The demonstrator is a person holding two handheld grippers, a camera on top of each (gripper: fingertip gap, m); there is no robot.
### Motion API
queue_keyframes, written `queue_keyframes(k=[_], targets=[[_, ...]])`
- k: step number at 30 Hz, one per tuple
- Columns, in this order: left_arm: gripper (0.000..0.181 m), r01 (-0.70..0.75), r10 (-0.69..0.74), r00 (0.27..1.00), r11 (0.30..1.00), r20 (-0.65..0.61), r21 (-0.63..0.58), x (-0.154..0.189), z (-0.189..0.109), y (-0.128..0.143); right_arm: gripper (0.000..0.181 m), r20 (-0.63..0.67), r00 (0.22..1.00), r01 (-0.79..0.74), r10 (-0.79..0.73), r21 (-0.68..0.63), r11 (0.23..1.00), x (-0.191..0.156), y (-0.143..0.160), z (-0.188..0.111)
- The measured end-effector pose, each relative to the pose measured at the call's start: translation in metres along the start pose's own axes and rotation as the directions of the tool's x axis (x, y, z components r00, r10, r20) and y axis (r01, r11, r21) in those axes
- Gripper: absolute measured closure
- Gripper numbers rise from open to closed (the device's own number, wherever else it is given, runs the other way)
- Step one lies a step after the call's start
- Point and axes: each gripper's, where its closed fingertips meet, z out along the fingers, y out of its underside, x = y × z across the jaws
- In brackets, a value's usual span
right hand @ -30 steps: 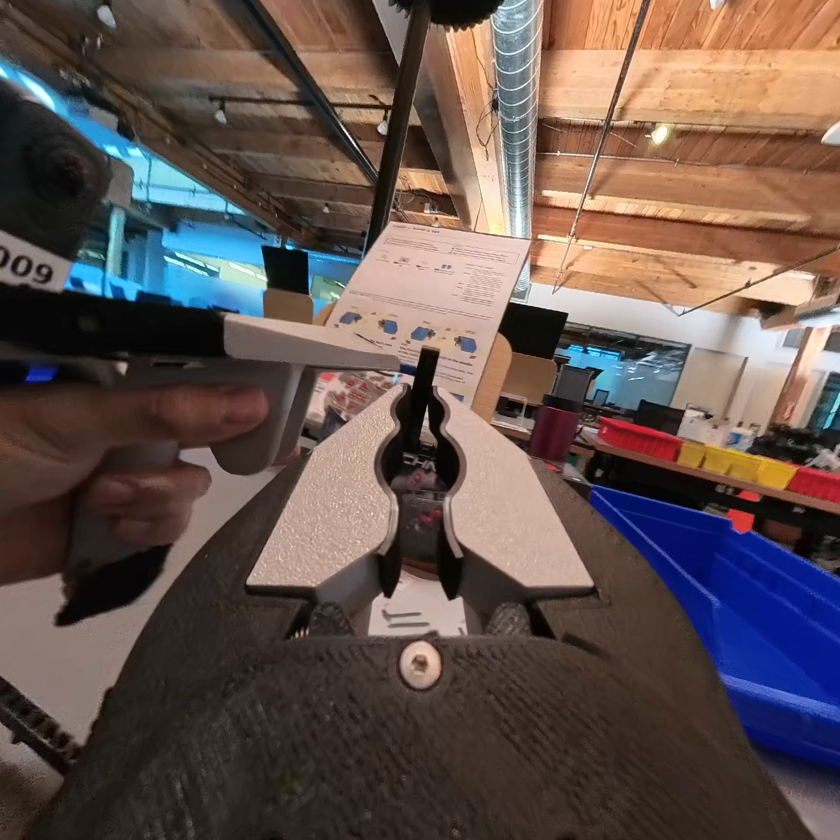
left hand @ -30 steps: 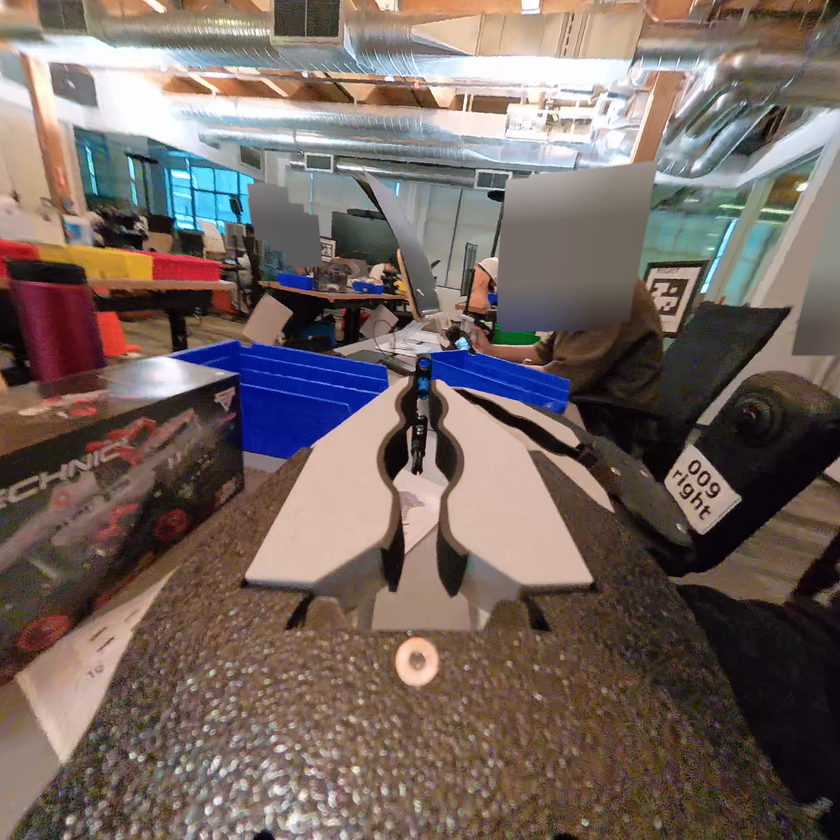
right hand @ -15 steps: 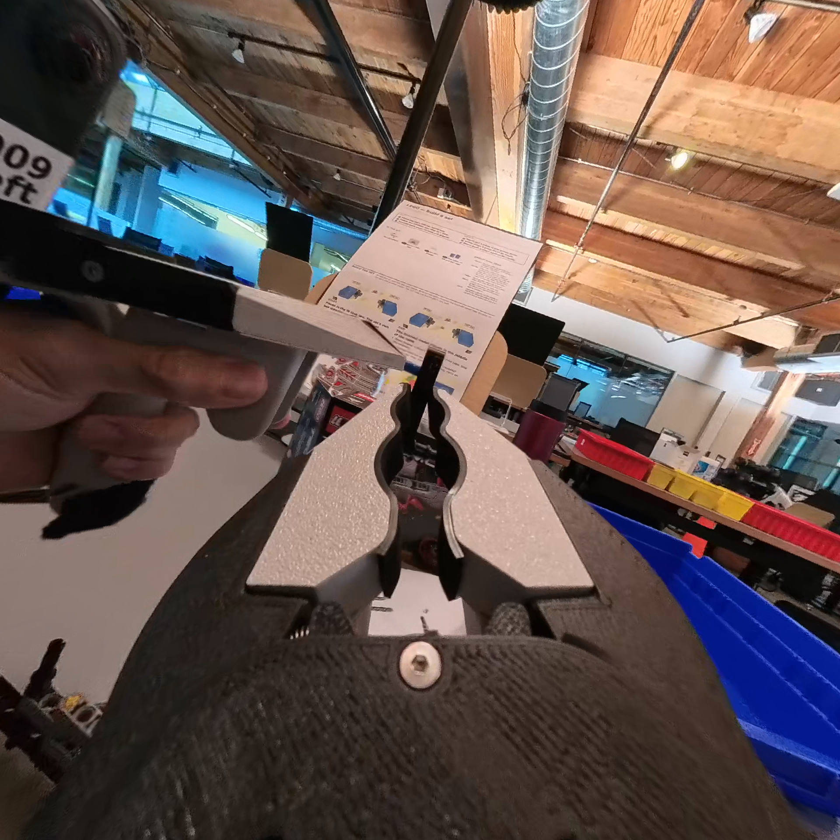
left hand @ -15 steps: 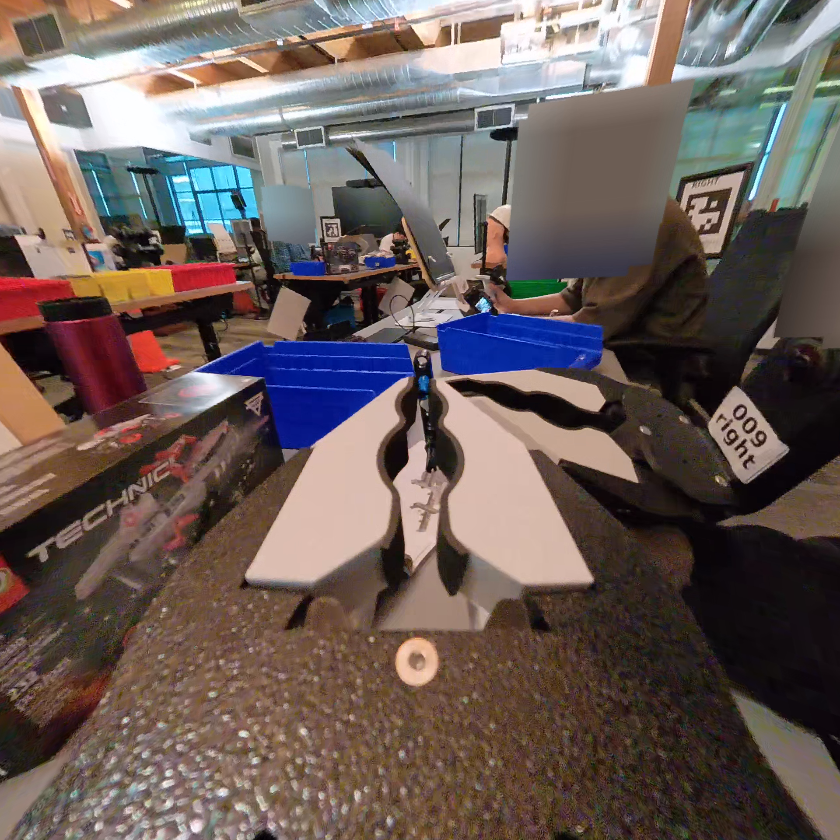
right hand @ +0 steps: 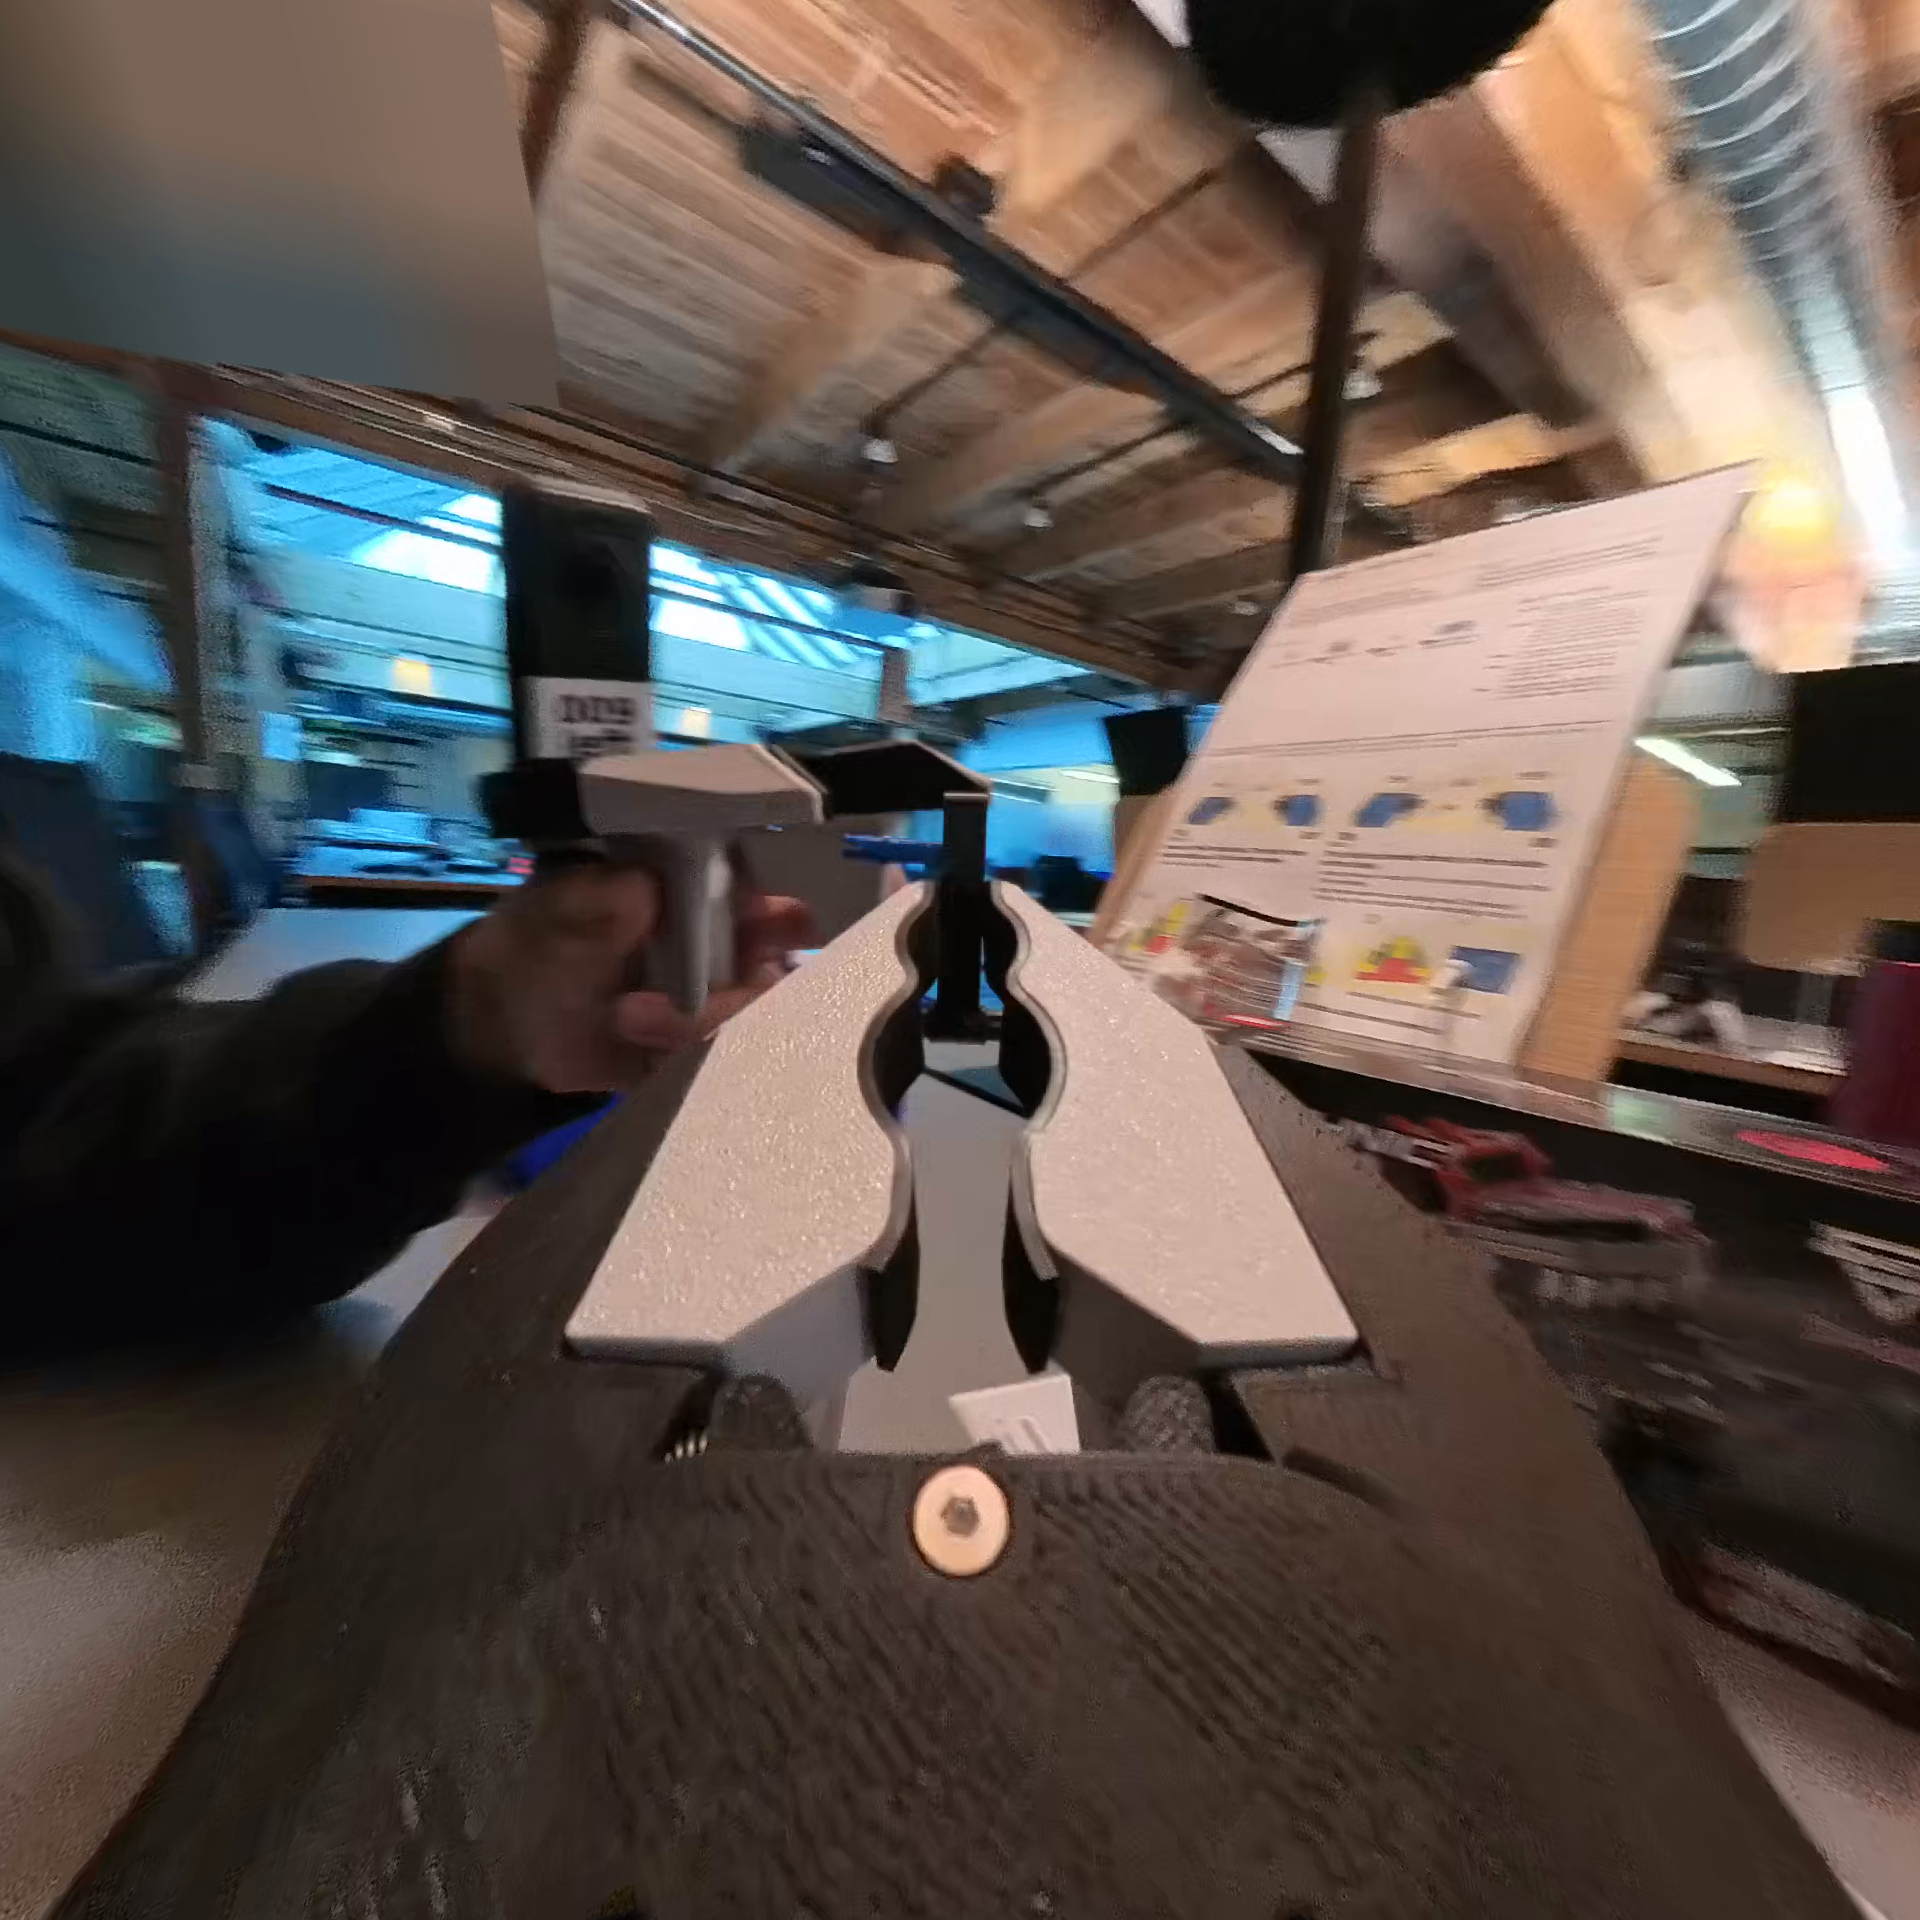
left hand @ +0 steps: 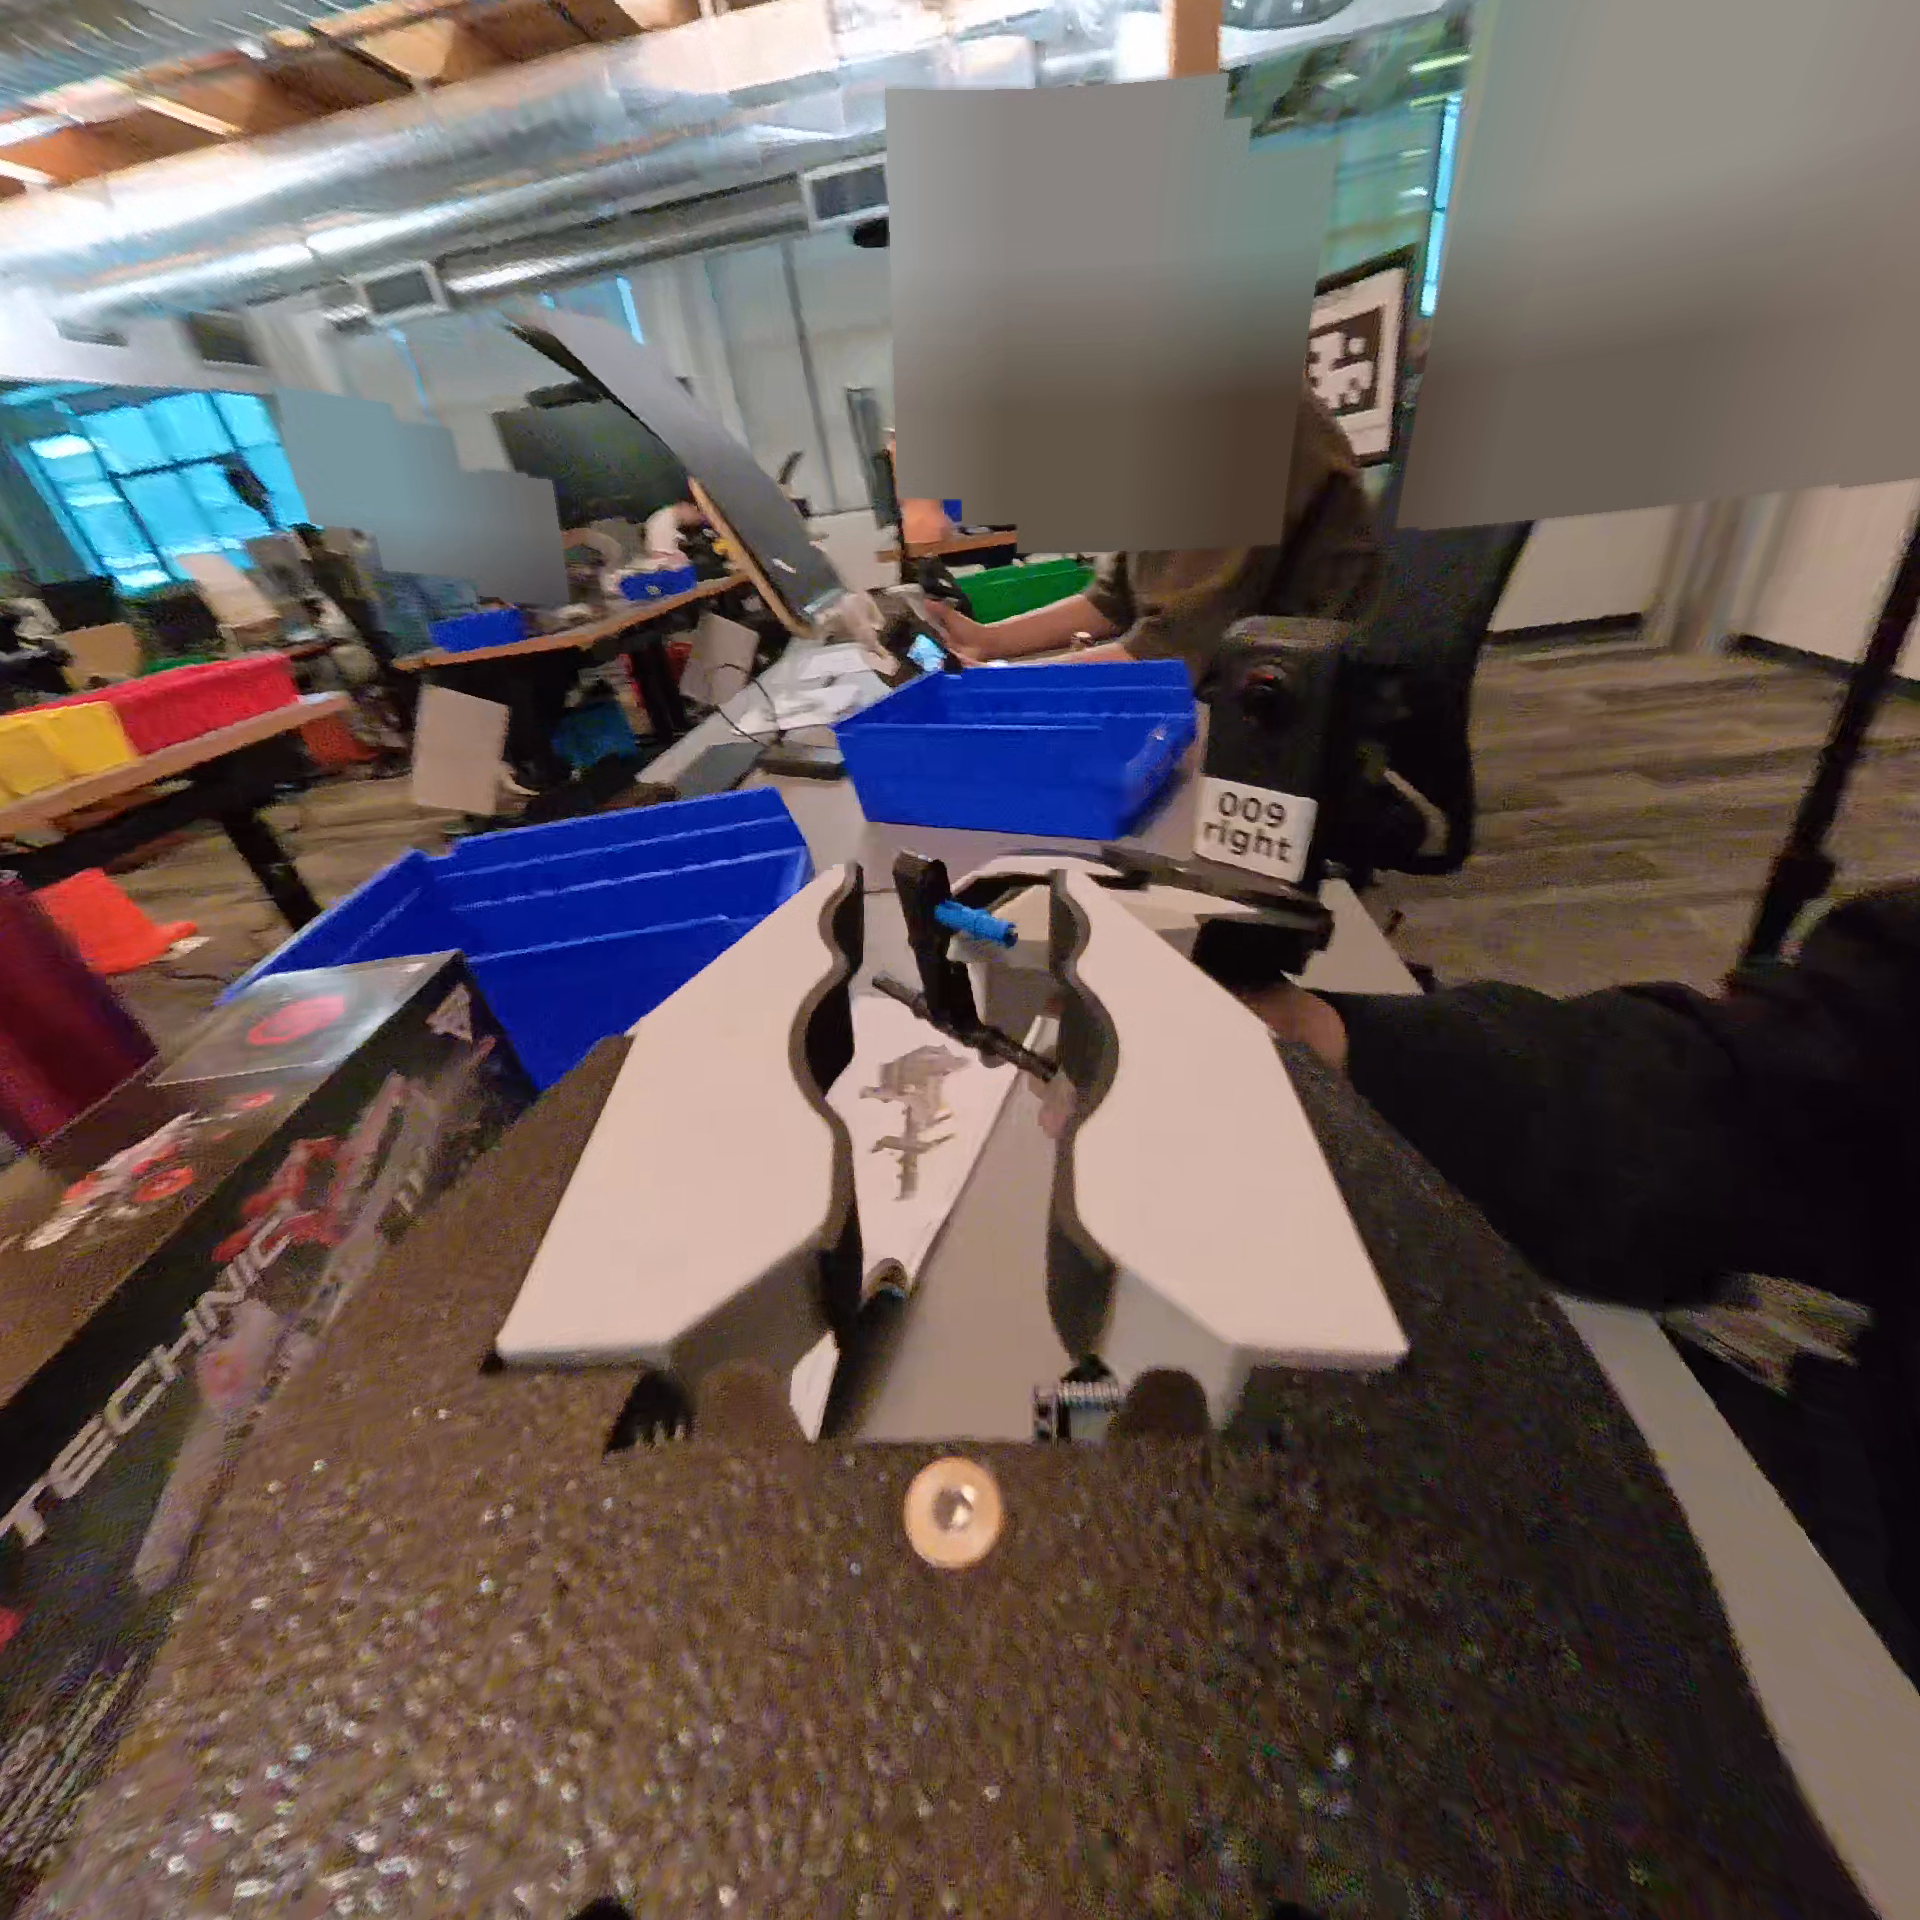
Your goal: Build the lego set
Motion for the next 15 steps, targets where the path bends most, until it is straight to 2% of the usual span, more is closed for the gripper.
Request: queue_keyframes(k=[2, 4, 8, 15], targets=[[0.144, 0.000, -0.006, 0.994, 0.998, -0.108, -0.055, 0.008, -0.004, 0.008, 0.176, 0.065, 0.998, -0.008, 0.005, 0.047, 0.999, -0.007, -0.006, -0.003], [0.143, -0.038, 0.021, 0.983, 0.995, -0.183, -0.094, 0.015, -0.008, 0.017, 0.176, 0.135, 0.991, 0.018, -0.018, 0.004, 1.000, -0.018, 0.000, -0.002], [0.147, -0.105, 0.082, 0.946, 0.993, -0.313, -0.057, 0.035, -0.017, 0.016, 0.176, 0.247, 0.964, 0.114, -0.096, -0.060, 0.992, -0.039, 0.009, 0.000], [0.148, -0.148, 0.129, 0.909, 0.989, -0.397, -0.017, 0.046, -0.030, 0.011, 0.176, 0.347, 0.937, 0.069, -0.038, -0.075, 0.995, -0.055, 0.007, -0.003]])
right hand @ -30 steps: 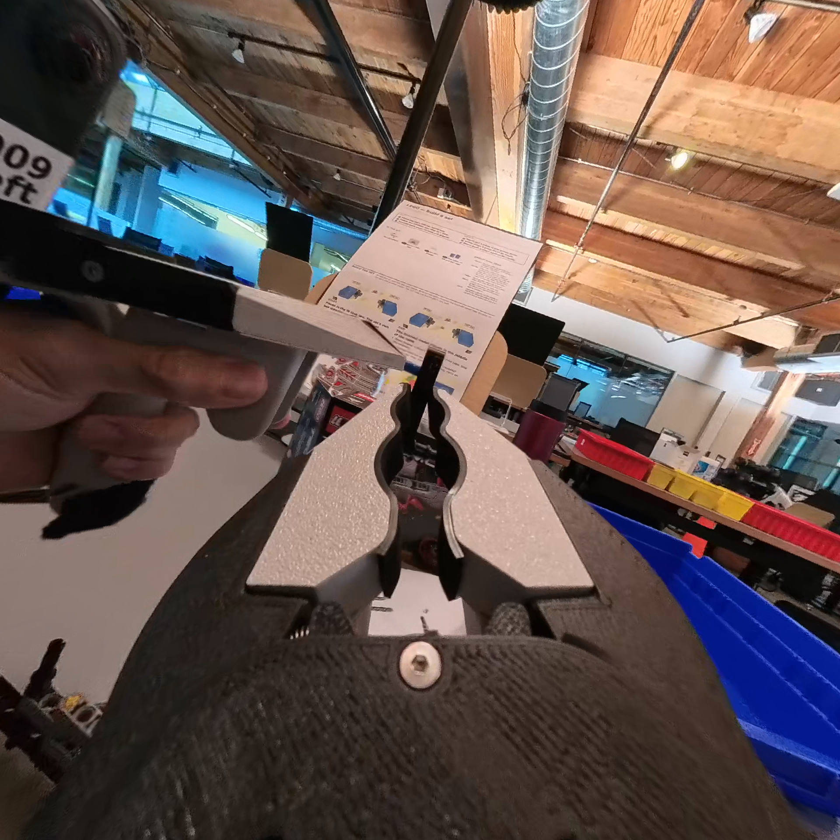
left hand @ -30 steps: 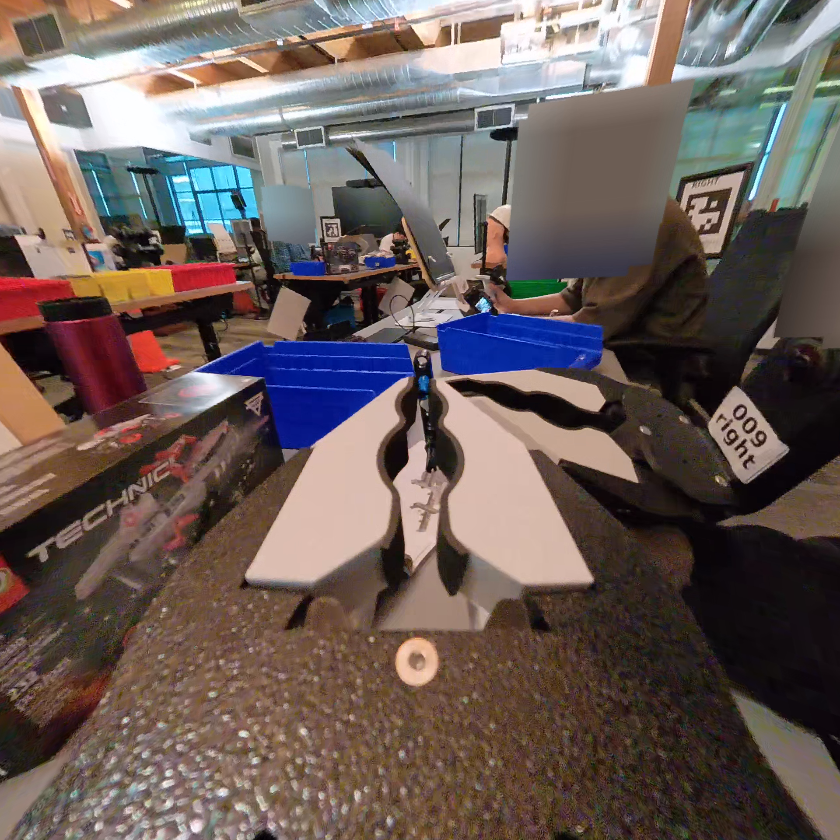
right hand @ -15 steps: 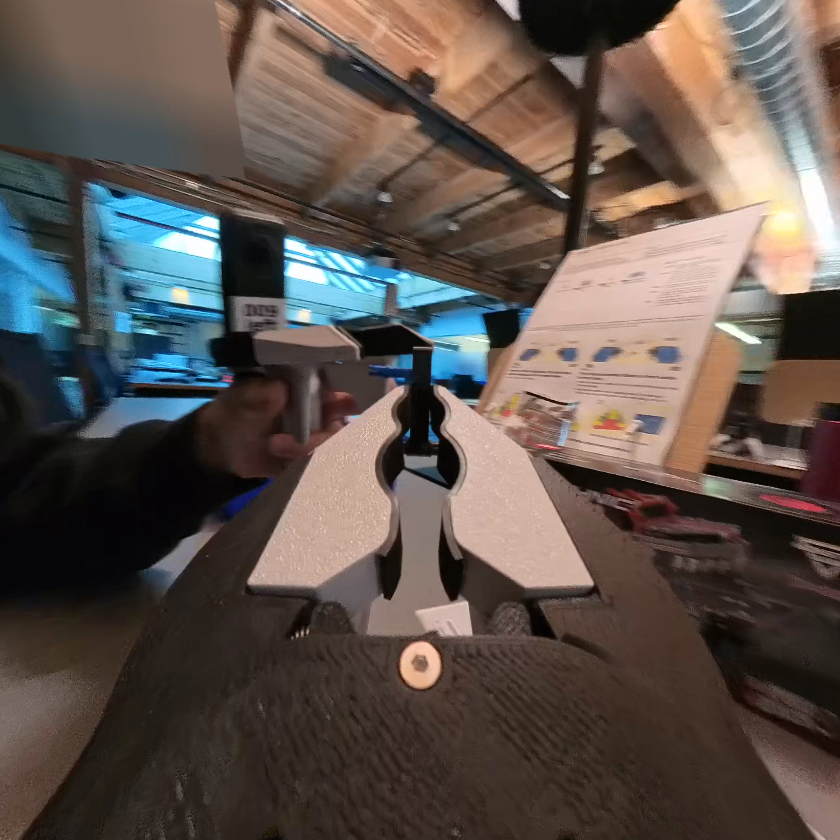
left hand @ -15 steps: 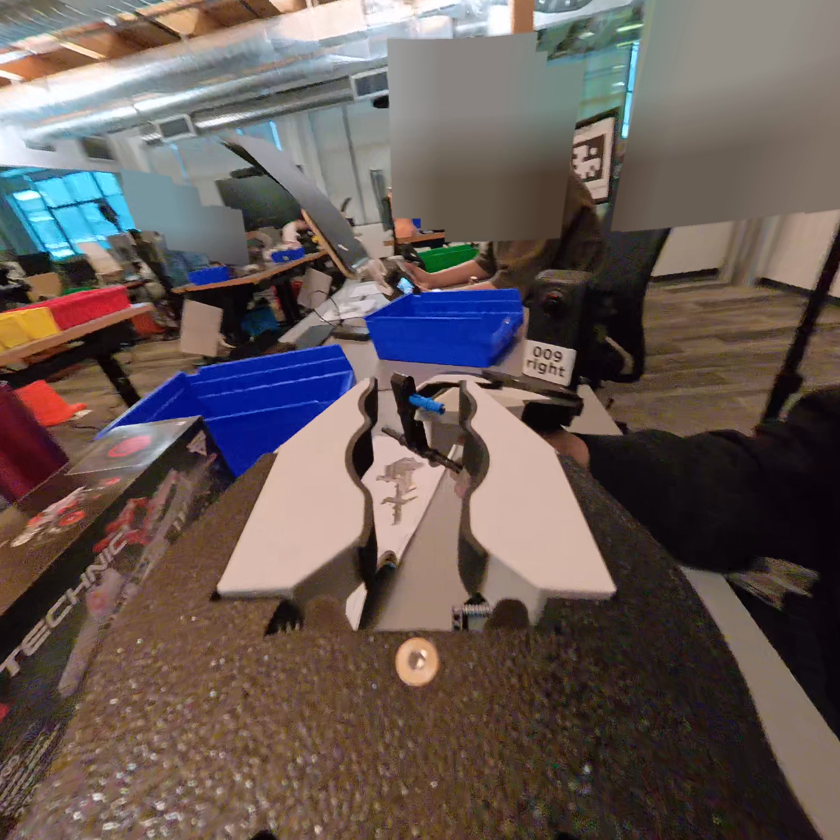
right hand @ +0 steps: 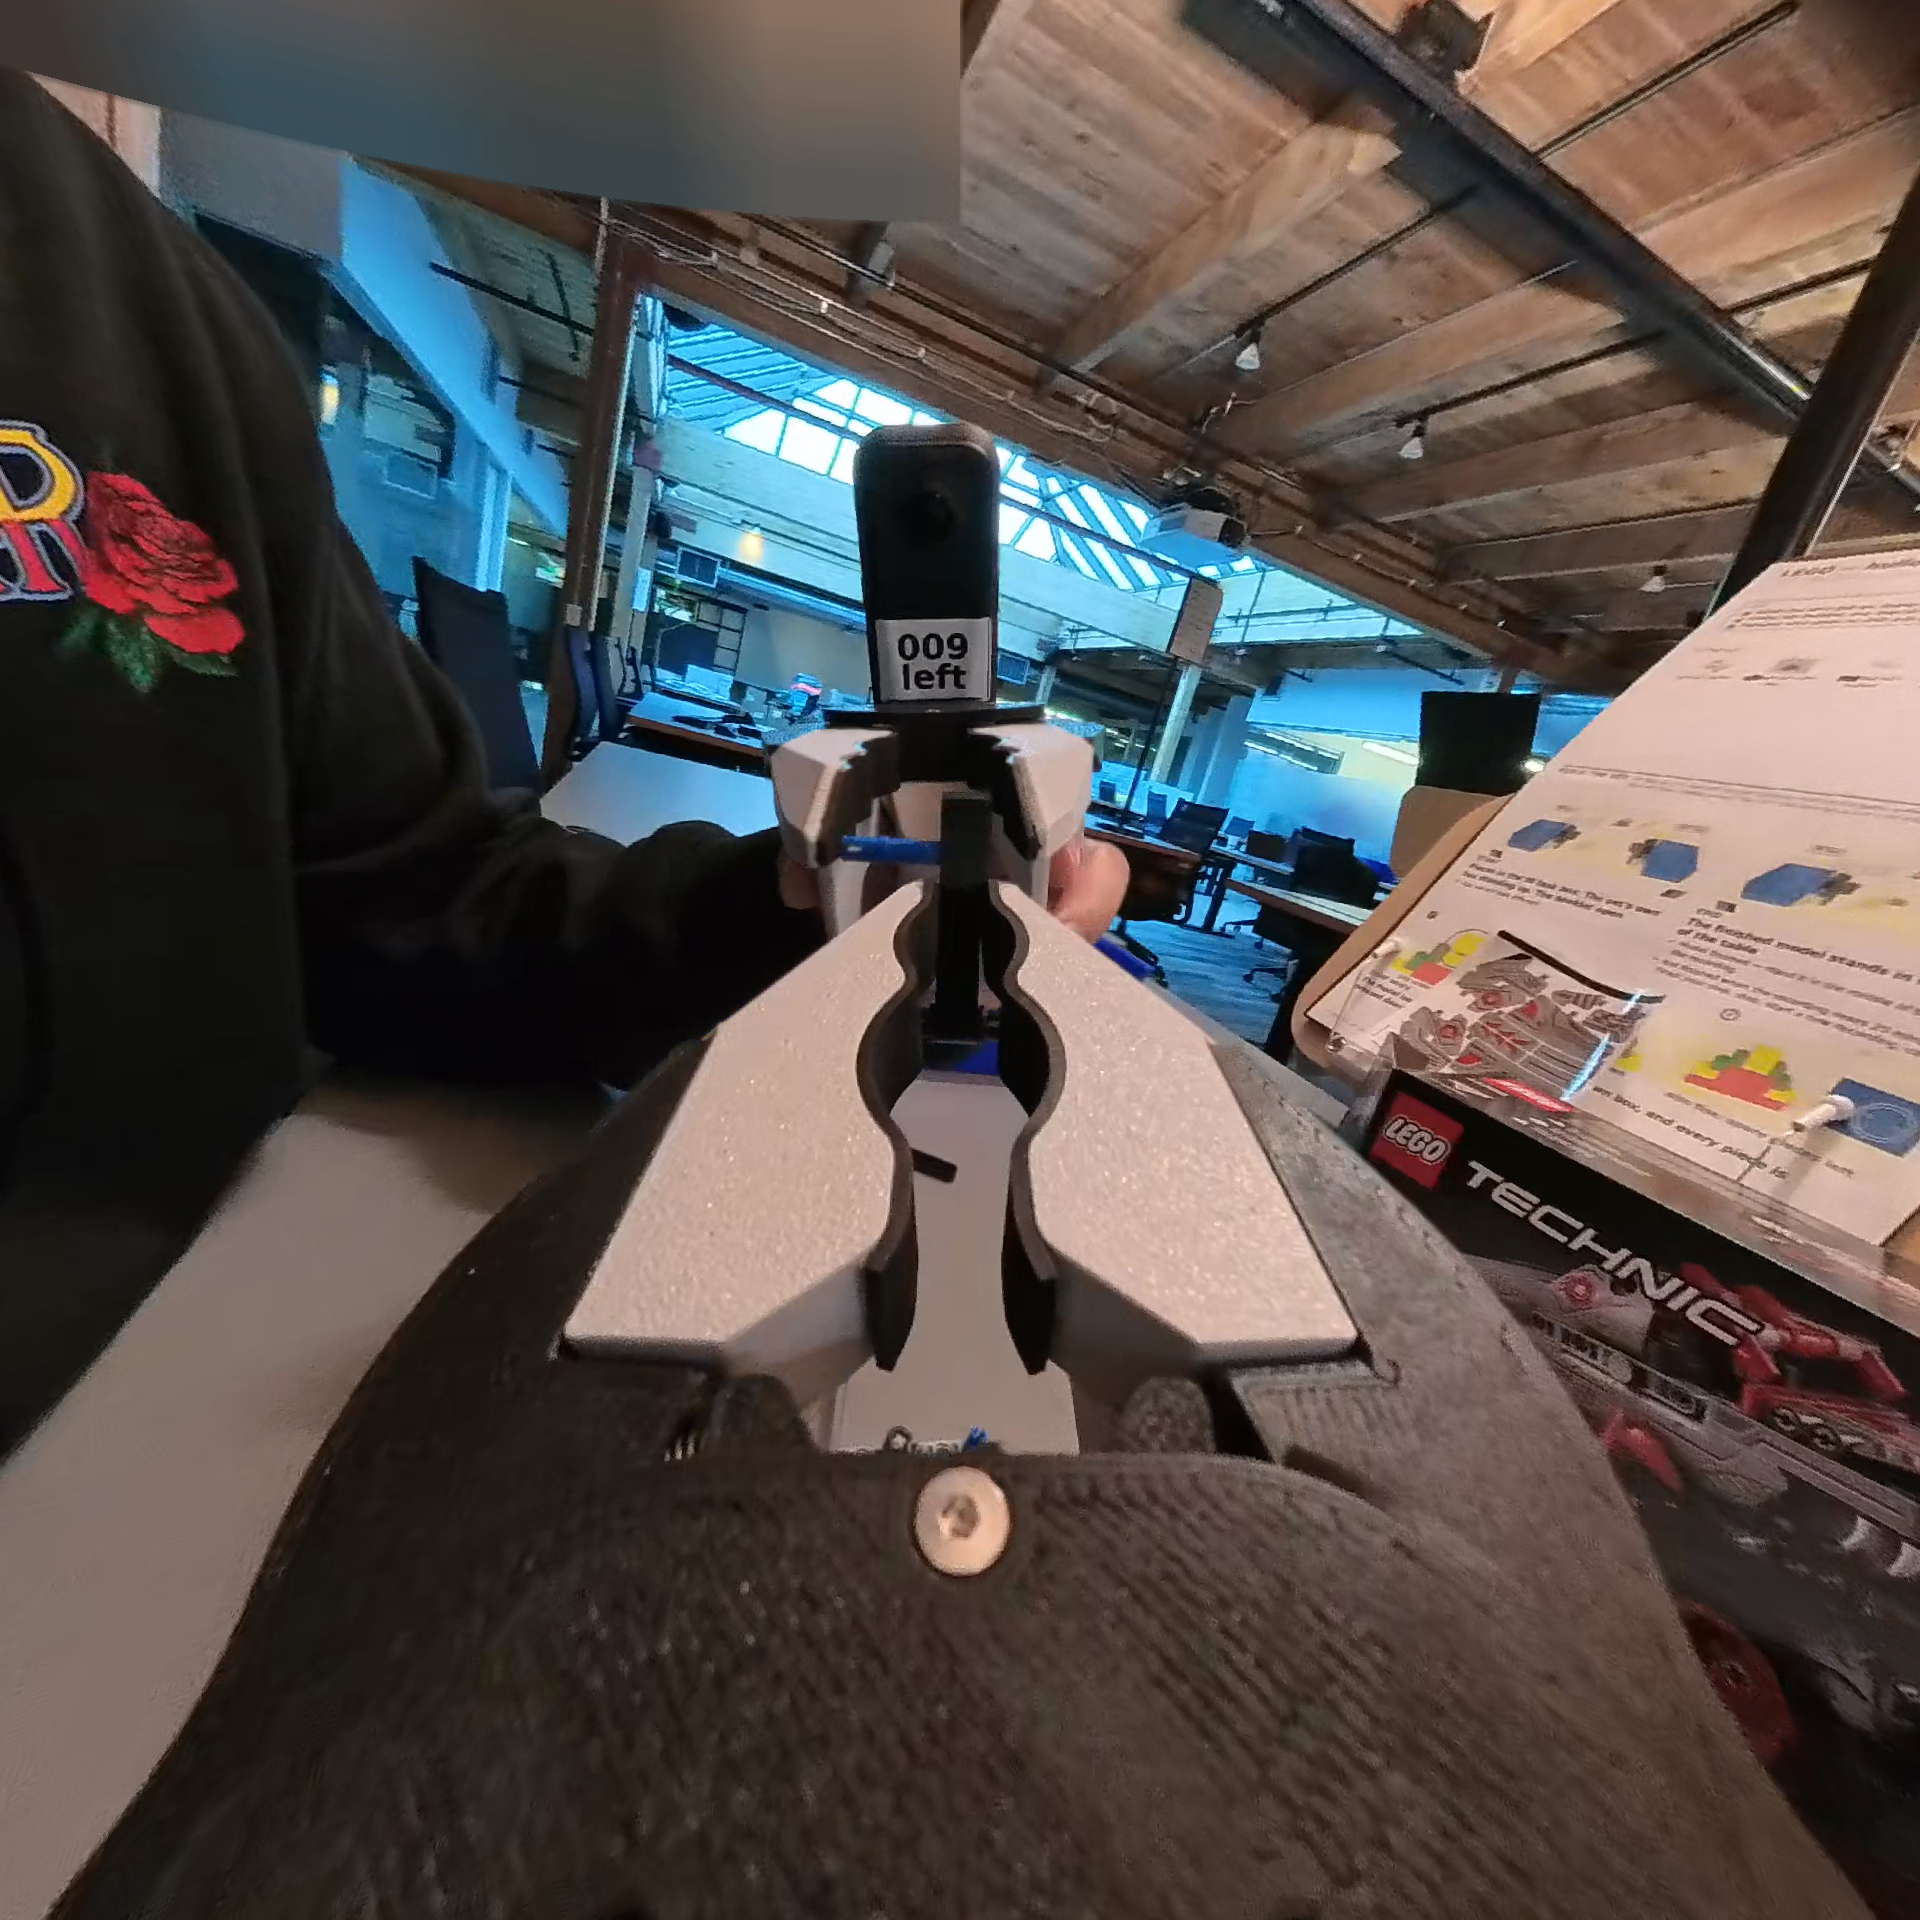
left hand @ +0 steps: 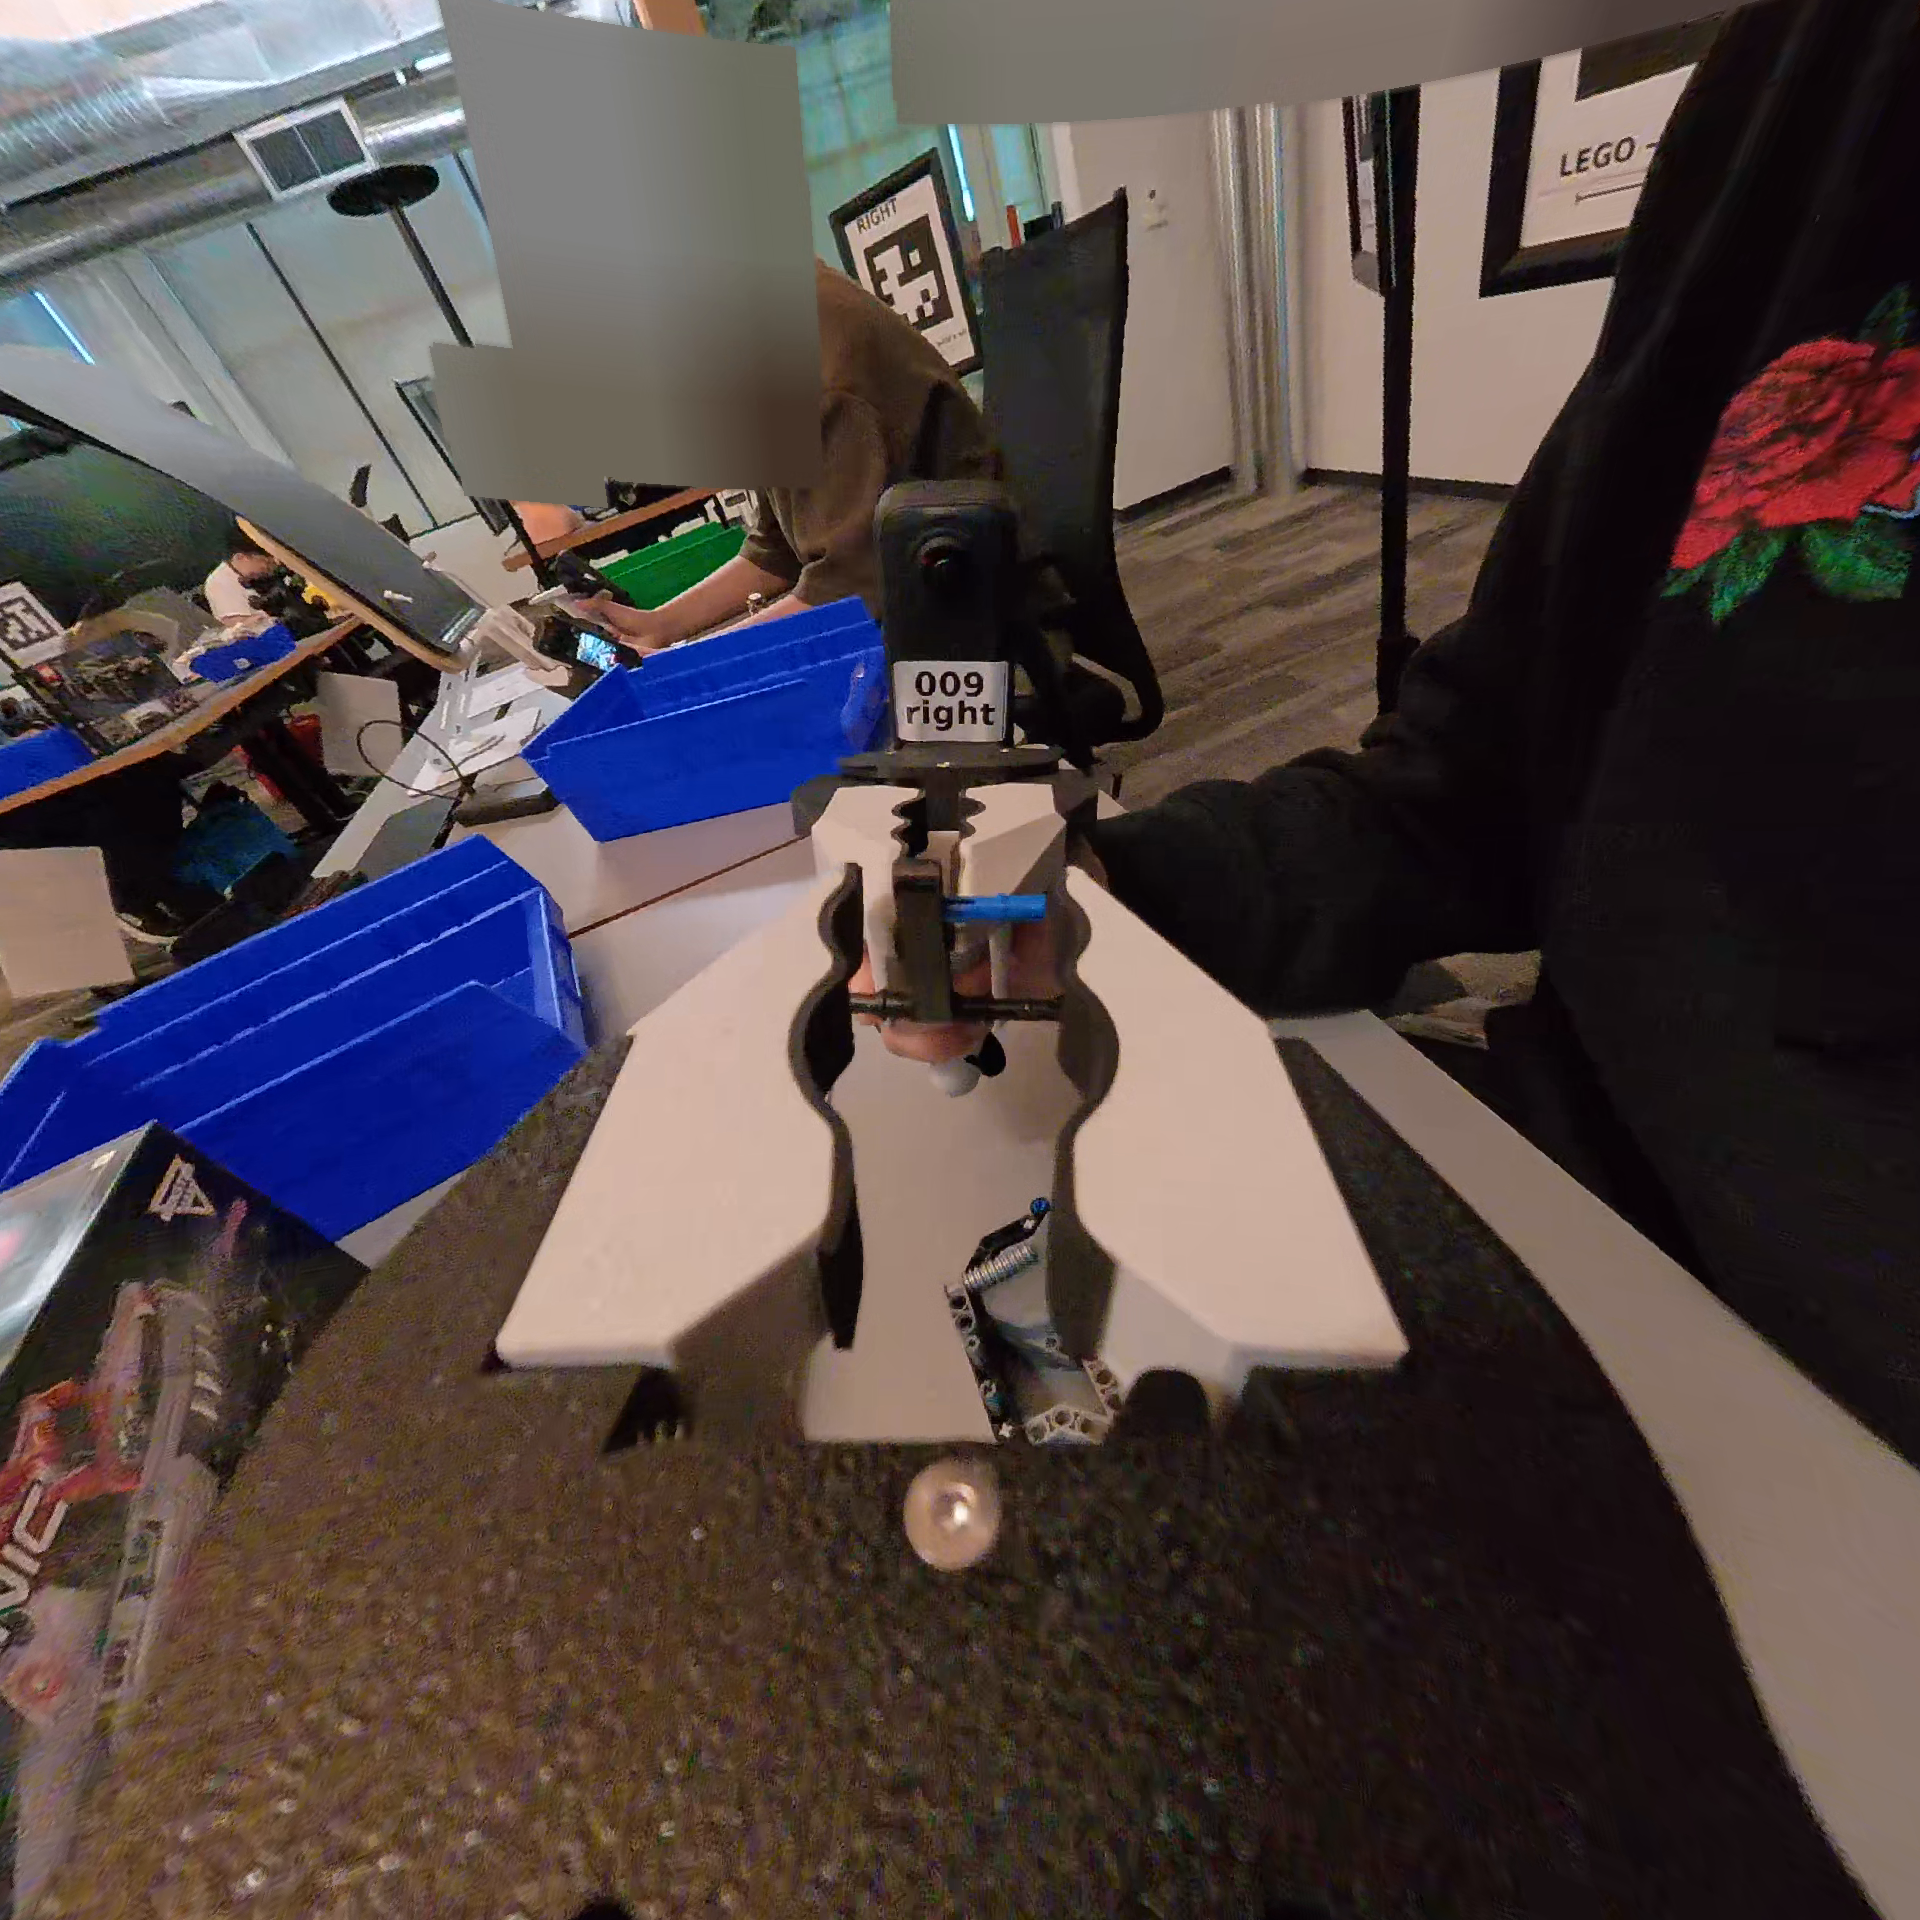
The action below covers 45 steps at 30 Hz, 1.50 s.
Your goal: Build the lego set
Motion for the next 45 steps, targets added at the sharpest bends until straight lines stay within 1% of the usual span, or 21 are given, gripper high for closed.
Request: queue_keyframes(k=[3, 4, 7, 9, 16, 20, 22, 29, 31, 33, 38, 41, 43, 45], targets=[[0.149, -0.013, 0.013, 1.000, 1.000, -0.010, -0.020, 0.002, -0.001, 0.002, 0.176, -0.005, 1.000, 0.004, -0.004, 0.006, 1.000, -0.001, -0.001, 0.003], [0.144, -0.015, 0.015, 1.000, 1.000, -0.012, -0.024, 0.003, -0.001, 0.003, 0.176, -0.021, 1.000, 0.013, -0.013, 0.006, 1.000, 0.001, -0.002, 0.003], [0.153, -0.022, 0.022, 1.000, 1.000, 0.002, -0.013, 0.001, -0.003, 0.000, 0.176, -0.020, 0.999, 0.030, -0.031, -0.003, 1.000, 0.000, -0.003, 0.004], [0.155, -0.029, 0.029, 1.000, 1.000, -0.006, -0.008, 0.002, -0.003, 0.000, 0.176, -0.019, 0.999, 0.044, -0.044, -0.012, 0.999, -0.001, -0.003, 0.004], [0.155, -0.042, 0.042, 0.999, 0.999, -0.024, 0.016, 0.003, -0.002, 0.000, 0.176, -0.023, 0.997, 0.072, -0.073, -0.032, 0.997, -0.001, -0.003, 0.003], [0.155, -0.054, 0.055, 0.998, 0.998, -0.015, 0.013, 0.001, -0.003, 0.001, 0.176, -0.053, 0.993, 0.098, -0.101, -0.057, 0.994, 0.001, -0.002, 0.004], [0.155, -0.038, 0.038, 0.999, 0.999, -0.025, 0.023, 0.001, -0.003, 0.001, 0.176, -0.053, 0.994, 0.092, -0.096, -0.060, 0.994, 0.001, -0.002, 0.004], [0.155, -0.009, 0.010, 1.000, 0.999, -0.008, 0.037, -0.004, -0.002, 0.001, 0.176, -0.079, 0.992, 0.088, -0.094, -0.076, 0.993, 0.006, -0.001, 0.003], [0.156, -0.017, 0.016, 0.999, 1.000, 0.027, 0.024, -0.009, -0.002, 0.004, 0.176, -0.117, 0.986, 0.106, -0.119, -0.113, 0.988, 0.011, 0.002, 0.003], [0.155, -0.022, 0.021, 0.999, 0.999, 0.034, 0.031, -0.009, -0.003, 0.004, 0.176, -0.120, 0.983, 0.124, -0.141, -0.134, 0.983, 0.011, 0.002, 0.005], [0.155, 0.027, -0.030, 0.999, 0.997, 0.036, 0.073, -0.013, -0.006, 0.000, 0.176, -0.148, 0.985, 0.066, -0.086, -0.137, 0.988, 0.014, -0.001, 0.008], [0.155, 0.063, -0.067, 0.997, 0.995, 0.043, 0.082, -0.016, -0.005, -0.001, 0.176, -0.165, 0.985, 0.024, -0.042, -0.112, 0.993, 0.018, -0.003, 0.007], [0.155, 0.083, -0.085, 0.996, 0.992, 0.026, 0.093, -0.015, -0.005, -0.003, 0.176, -0.146, 0.989, -0.026, 0.014, -0.079, 0.997, 0.016, -0.005, 0.008], [0.155, 0.102, -0.104, 0.995, 0.990, 0.014, 0.093, -0.016, -0.007, -0.002, 0.176, -0.150, 0.988, -0.048, 0.035, -0.083, 0.995, 0.017, -0.003, 0.009]])
